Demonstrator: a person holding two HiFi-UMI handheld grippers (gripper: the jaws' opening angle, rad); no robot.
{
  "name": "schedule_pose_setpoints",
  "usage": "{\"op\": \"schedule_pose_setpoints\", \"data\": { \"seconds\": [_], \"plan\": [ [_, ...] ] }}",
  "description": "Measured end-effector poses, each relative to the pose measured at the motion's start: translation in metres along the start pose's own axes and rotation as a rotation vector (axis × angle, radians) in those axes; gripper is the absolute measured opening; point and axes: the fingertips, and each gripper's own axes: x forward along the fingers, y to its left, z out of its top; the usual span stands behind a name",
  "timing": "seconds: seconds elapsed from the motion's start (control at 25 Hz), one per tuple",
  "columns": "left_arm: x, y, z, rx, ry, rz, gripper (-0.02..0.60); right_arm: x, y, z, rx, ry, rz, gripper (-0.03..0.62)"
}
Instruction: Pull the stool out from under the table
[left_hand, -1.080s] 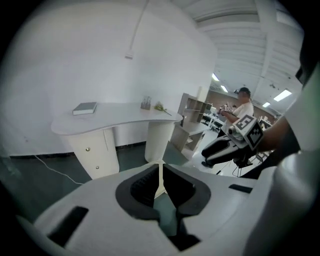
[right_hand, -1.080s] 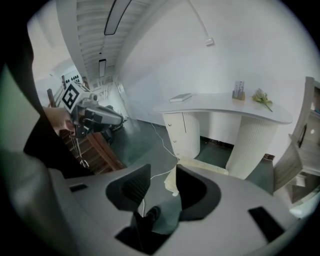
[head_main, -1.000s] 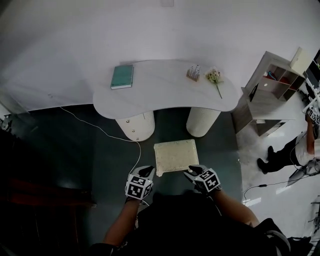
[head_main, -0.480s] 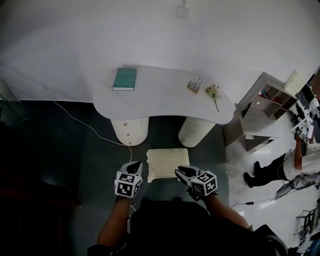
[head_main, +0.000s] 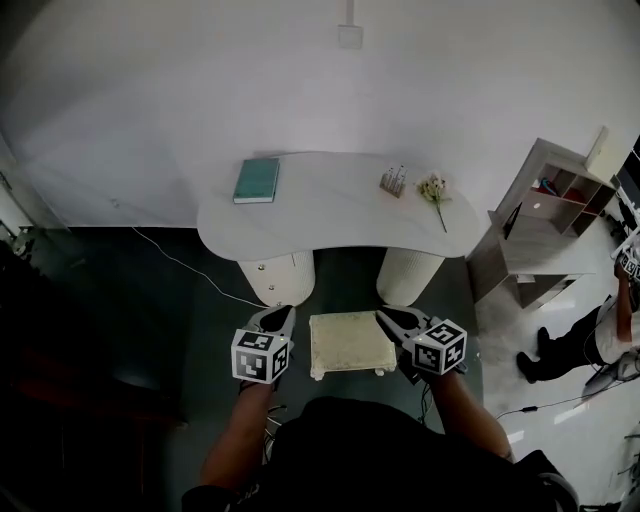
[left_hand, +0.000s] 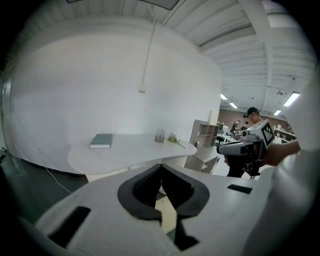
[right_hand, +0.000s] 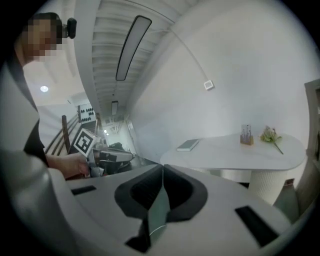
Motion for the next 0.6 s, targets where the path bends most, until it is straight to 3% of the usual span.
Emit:
{"op": "schedule_pose_setpoints", "data": {
  "seconds": [0.2, 0.36, 0.48, 0.6],
  "plan": [
    [0.009, 0.0, 0.076, 0.071, -0.086, 0.022, 0.009, -0.015, -0.019, 0.068, -0.064, -0.126, -0.032, 0.006],
    [-0.005, -0.003, 0.131, 0.111, -0.207, 0.058, 0.009, -0.038, -0.008, 0.134, -0.158, -0.31, -0.055, 0.005],
    [-0.02, -0.002, 0.149, 0.106, -0.288, 0.105, 0.009, -0.061, 0.002, 0.159, -0.248, -0.378, -0.084, 0.005],
    [-0.024, -0.003, 0.145, 0.119, -0.3, 0.123, 0.009, -0.074, 0.005, 0.158, -0.31, -0.367, -0.114, 0.005]
  ]
}}
